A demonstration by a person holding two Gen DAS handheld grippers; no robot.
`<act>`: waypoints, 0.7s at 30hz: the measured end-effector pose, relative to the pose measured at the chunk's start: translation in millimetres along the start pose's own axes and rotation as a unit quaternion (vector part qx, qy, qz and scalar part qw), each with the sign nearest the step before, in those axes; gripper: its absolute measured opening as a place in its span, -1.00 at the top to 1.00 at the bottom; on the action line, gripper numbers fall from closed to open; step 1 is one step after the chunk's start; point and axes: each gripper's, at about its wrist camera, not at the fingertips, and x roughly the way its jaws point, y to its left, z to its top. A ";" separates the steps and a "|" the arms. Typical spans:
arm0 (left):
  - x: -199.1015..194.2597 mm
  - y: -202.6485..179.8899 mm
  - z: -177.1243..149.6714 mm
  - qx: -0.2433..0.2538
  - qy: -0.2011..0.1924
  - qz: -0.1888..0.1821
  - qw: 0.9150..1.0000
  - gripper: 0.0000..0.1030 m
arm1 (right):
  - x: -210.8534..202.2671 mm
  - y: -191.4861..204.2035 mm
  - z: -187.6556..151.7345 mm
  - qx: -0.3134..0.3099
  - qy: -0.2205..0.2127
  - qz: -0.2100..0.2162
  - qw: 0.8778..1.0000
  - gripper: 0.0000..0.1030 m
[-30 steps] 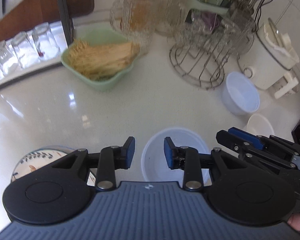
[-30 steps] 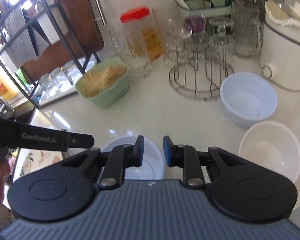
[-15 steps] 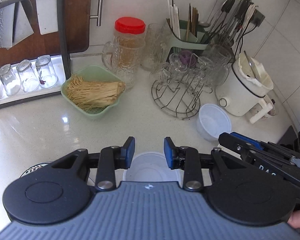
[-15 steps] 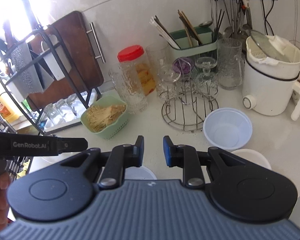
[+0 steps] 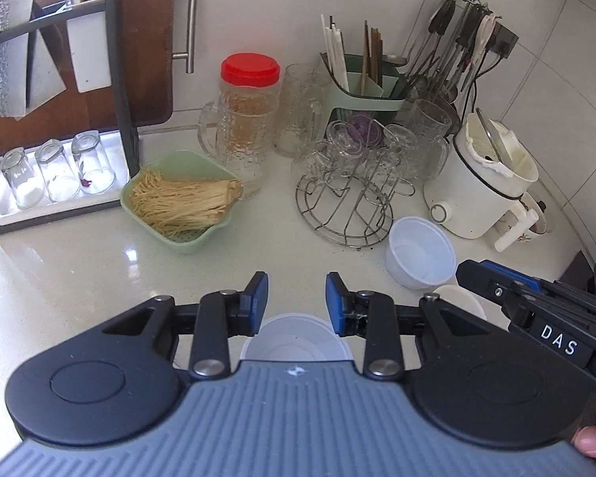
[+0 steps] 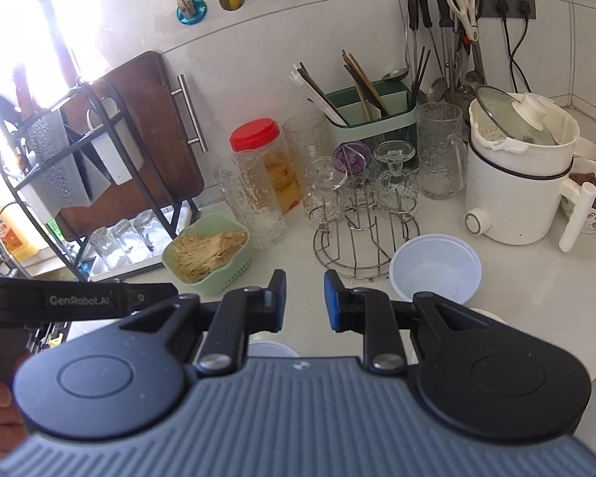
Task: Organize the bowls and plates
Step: 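Lift the translucent bowl with both grippers and carry it over the white bowl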
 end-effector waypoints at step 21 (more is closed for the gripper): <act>42.9 -60.6 -1.2 0.076 0.046 -0.037 0.995 0.26 | -12.6 -61.4 -22.8 0.065 0.011 -0.071 0.995 0.51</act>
